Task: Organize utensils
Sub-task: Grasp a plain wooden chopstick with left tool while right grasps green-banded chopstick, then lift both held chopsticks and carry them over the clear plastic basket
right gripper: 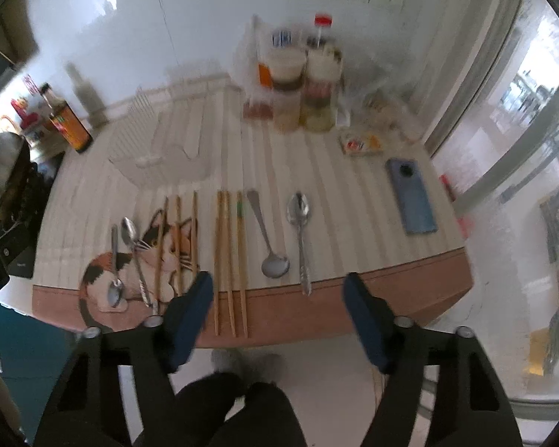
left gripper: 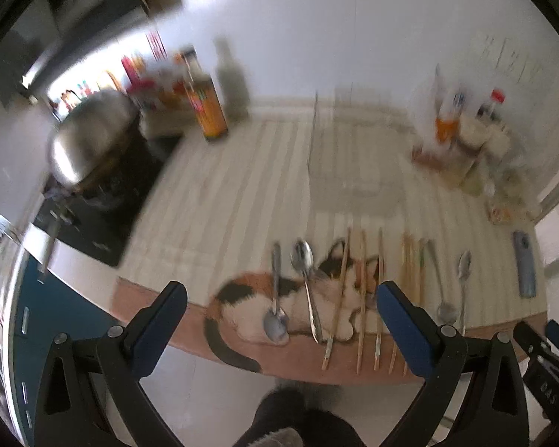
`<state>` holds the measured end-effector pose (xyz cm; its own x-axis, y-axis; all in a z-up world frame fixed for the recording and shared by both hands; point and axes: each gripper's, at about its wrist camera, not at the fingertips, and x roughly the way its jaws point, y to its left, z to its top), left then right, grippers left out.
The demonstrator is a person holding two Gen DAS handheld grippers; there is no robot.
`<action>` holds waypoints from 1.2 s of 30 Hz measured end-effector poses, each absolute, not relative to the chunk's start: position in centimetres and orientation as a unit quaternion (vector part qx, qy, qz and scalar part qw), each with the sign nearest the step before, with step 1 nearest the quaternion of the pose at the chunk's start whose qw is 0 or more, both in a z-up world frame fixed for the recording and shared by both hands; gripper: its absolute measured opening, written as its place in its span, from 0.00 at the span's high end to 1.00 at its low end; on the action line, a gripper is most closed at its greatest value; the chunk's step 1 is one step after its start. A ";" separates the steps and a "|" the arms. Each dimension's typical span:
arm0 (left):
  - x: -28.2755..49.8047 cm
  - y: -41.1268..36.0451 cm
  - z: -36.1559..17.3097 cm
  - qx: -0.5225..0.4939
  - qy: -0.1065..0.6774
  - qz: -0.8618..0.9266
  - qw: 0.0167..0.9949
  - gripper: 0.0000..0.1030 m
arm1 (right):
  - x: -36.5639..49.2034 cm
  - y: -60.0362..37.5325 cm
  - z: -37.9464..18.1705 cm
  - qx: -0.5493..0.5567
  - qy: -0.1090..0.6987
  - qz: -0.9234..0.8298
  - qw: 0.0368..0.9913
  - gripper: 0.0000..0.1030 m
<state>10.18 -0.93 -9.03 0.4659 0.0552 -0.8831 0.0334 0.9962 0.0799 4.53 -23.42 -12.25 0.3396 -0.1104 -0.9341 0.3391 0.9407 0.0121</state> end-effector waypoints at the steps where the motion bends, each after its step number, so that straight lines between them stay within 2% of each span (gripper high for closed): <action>1: 11.0 -1.1 -10.8 0.040 0.535 -0.003 0.844 0.01 | 5.0 -23.6 -13.4 0.107 0.566 -0.136 0.806 0.46; 3: 12.0 -1.7 -13.6 0.047 0.563 -0.021 0.825 0.08 | 6.1 -24.0 -16.3 0.128 0.583 -0.126 0.792 0.57; 6: 13.6 -3.3 -18.0 0.066 0.608 -0.053 0.790 0.30 | 7.5 -24.4 -20.0 0.153 0.603 -0.127 0.772 0.65; 8: 14.7 -4.3 -20.8 0.074 0.636 -0.072 0.765 0.44 | 8.3 -24.6 -22.0 0.168 0.614 -0.124 0.761 0.65; 10: 15.8 -5.0 -23.2 0.082 0.656 -0.080 0.746 0.49 | 9.0 -24.6 -23.8 0.183 0.625 -0.121 0.749 0.65; 19: 17.5 -5.5 -28.2 0.088 0.697 -0.089 0.706 0.50 | 12.5 -23.6 -29.2 0.197 0.663 -0.113 0.713 0.65; 21: 17.4 -5.5 -28.5 0.087 0.701 -0.093 0.702 0.53 | 13.1 -23.0 -30.1 0.187 0.671 -0.112 0.708 0.65; 22: 17.3 -5.6 -28.4 0.091 0.695 -0.093 0.707 0.58 | 13.3 -22.7 -30.4 0.186 0.675 -0.109 0.705 0.65; 23: 17.3 -5.7 -28.5 0.089 0.696 -0.098 0.706 0.69 | 13.5 -22.4 -30.7 0.182 0.677 -0.105 0.705 0.65; 25: 17.1 -5.4 -28.7 0.083 0.702 -0.096 0.701 0.80 | 13.9 -22.0 -31.4 0.170 0.684 -0.104 0.702 0.70; 26: 17.3 -5.3 -28.6 0.084 0.699 -0.096 0.703 0.89 | 14.0 -21.7 -31.6 0.159 0.684 -0.108 0.703 0.77; 27: 17.2 -5.3 -28.6 0.089 0.699 -0.097 0.703 0.91 | 14.2 -21.4 -31.6 0.146 0.681 -0.112 0.709 0.88; 28: 17.0 -5.2 -28.6 0.092 0.696 -0.096 0.705 0.95 | 14.1 -21.2 -31.7 0.137 0.684 -0.116 0.707 0.92; 36: 16.4 -4.4 -28.8 0.094 0.695 -0.096 0.706 0.96 | 11.8 -20.9 -31.9 0.128 0.706 -0.128 0.684 0.93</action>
<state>16.38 -4.37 -28.81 0.0142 -0.0051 -0.9999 0.2657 0.9641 -0.0011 11.77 -20.90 -31.91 -0.0301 0.0056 -0.9995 0.3564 0.9343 -0.0055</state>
